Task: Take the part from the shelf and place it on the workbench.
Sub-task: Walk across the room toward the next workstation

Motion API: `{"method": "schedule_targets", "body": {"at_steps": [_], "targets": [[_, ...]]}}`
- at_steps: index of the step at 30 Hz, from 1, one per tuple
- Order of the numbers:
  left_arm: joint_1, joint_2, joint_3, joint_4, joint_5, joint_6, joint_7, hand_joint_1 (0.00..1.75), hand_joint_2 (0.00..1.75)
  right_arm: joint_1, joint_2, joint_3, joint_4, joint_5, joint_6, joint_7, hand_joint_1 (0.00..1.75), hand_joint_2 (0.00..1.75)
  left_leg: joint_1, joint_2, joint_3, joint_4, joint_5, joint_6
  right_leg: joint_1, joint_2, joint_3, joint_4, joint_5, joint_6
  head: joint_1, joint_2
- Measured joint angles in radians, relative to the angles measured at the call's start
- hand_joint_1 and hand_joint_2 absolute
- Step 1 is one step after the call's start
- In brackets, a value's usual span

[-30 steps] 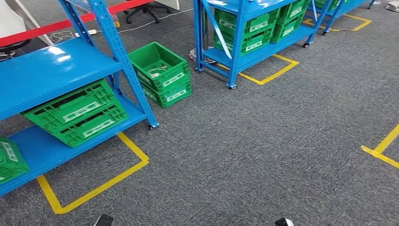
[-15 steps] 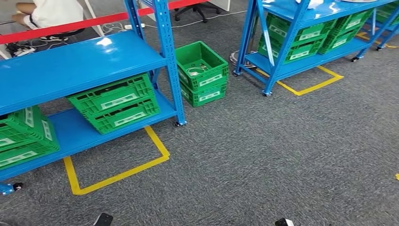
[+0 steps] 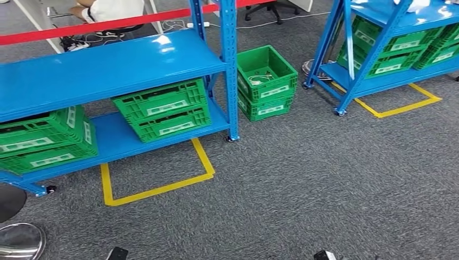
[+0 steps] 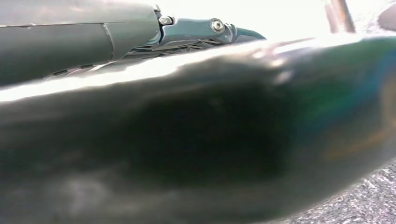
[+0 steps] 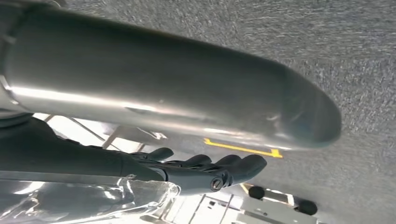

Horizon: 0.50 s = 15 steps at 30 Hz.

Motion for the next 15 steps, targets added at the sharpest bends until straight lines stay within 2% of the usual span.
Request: {"method": "schedule_targets", "body": {"at_steps": [1,3,4,5,6,7,8,9,10,11,12,13,14,15], "targets": [[-0.002,0.0,0.001,0.001,0.0,0.0,-0.001,0.0,0.0,0.0,0.002,-0.001,-0.001,0.001,0.0,0.002,0.0,0.0,-0.003,0.011,0.013,-0.028,0.003,0.004,0.003,-0.01,0.001,0.0,-0.002,0.005,0.001,0.0],[-0.002,0.001,0.004,0.003,0.001,0.0,-0.003,0.0,0.0,-0.001,0.005,-0.002,-0.004,0.003,0.0,0.003,0.0,0.0,-0.003,-0.004,0.013,-0.038,0.003,0.012,0.005,-0.028,0.007,-0.004,-0.004,0.014,0.004,0.0],[0.0,0.001,0.005,0.003,0.001,0.0,-0.003,0.0,0.0,-0.002,0.007,-0.003,-0.006,0.003,0.0,0.003,0.0,0.0,-0.001,-0.014,0.013,-0.041,0.005,0.016,0.004,-0.022,0.009,-0.001,-0.009,0.02,0.005,0.0],[0.001,0.002,0.007,0.004,0.001,0.0,-0.003,0.0,0.0,-0.003,0.008,-0.003,-0.007,0.003,0.0,0.003,0.0,0.0,0.002,-0.024,0.014,-0.044,0.008,0.02,0.002,-0.004,0.003,0.015,-0.021,0.025,0.008,0.0],[0.0,0.002,0.008,0.005,0.002,0.0,-0.005,0.0,0.0,-0.003,0.008,-0.003,-0.009,0.004,0.0,0.003,0.0,0.0,0.005,-0.034,0.015,-0.046,0.01,0.025,0.0,0.022,-0.014,0.053,-0.044,0.031,0.01,0.0],[-0.002,0.001,0.009,0.007,0.002,0.0,-0.007,0.0,0.0,-0.001,0.009,-0.004,-0.009,0.004,0.0,0.002,0.0,0.0,0.006,-0.045,0.014,-0.046,0.011,0.029,-0.001,0.05,-0.042,0.112,-0.074,0.036,0.014,0.0],[-0.004,0.001,0.009,0.009,0.002,0.0,-0.009,0.0,0.0,0.0,0.009,-0.006,-0.009,0.004,0.0,0.002,0.0,0.0,0.007,-0.057,0.013,-0.046,0.012,0.032,-0.002,0.067,-0.076,0.183,-0.105,0.038,0.016,0.0],[-0.005,0.001,0.01,0.011,0.003,0.0,-0.011,0.0,0.0,0.002,0.009,-0.007,-0.009,0.004,0.0,0.001,0.0,0.0,0.007,-0.07,0.012,-0.046,0.012,0.033,-0.002,0.075,-0.107,0.244,-0.127,0.039,0.017,0.0],[-0.005,0.001,0.011,0.013,0.003,0.0,-0.012,0.0,0.0,0.004,0.01,-0.01,-0.009,0.004,0.0,0.001,0.0,0.0,0.007,-0.083,0.012,-0.046,0.012,0.034,-0.002,0.078,-0.127,0.277,-0.13,0.039,0.018,0.0],[-0.005,0.002,0.012,0.015,0.003,0.0,-0.013,0.0,0.0,0.005,0.01,-0.011,-0.009,0.004,0.0,0.0,0.0,0.0,0.008,-0.096,0.013,-0.046,0.013,0.033,-0.003,0.08,-0.127,0.271,-0.114,0.039,0.018,0.0],[-0.004,0.002,0.014,0.016,0.003,0.0,-0.013,0.0,0.0,0.005,0.01,-0.012,-0.009,0.003,0.0,0.0,0.0,0.0,0.009,-0.11,0.014,-0.045,0.013,0.031,-0.005,0.084,-0.109,0.227,-0.081,0.039,0.018,0.0],[-0.004,0.002,0.015,0.018,0.003,0.0,-0.013,0.0,0.0,0.005,0.01,-0.013,-0.01,0.003,0.0,-0.001,0.0,0.0,0.01,-0.124,0.015,-0.044,0.013,0.029,-0.008,0.099,-0.078,0.159,-0.042,0.039,0.018,0.0],[-0.005,0.002,0.015,0.02,0.003,0.0,-0.013,0.0,0.0,0.005,0.01,-0.013,-0.01,0.003,0.0,-0.002,0.0,0.0,0.01,-0.137,0.014,-0.041,0.013,0.023,-0.012,0.125,-0.047,0.09,-0.015,0.04,0.018,0.0],[-0.007,0.003,0.015,0.021,0.003,0.0,-0.013,0.0,0.0,0.005,0.011,-0.013,-0.011,0.004,0.0,-0.002,0.0,0.0,0.01,-0.148,0.011,-0.039,0.013,0.018,-0.016,0.148,-0.024,0.04,0.0,0.038,0.018,0.0]]}}
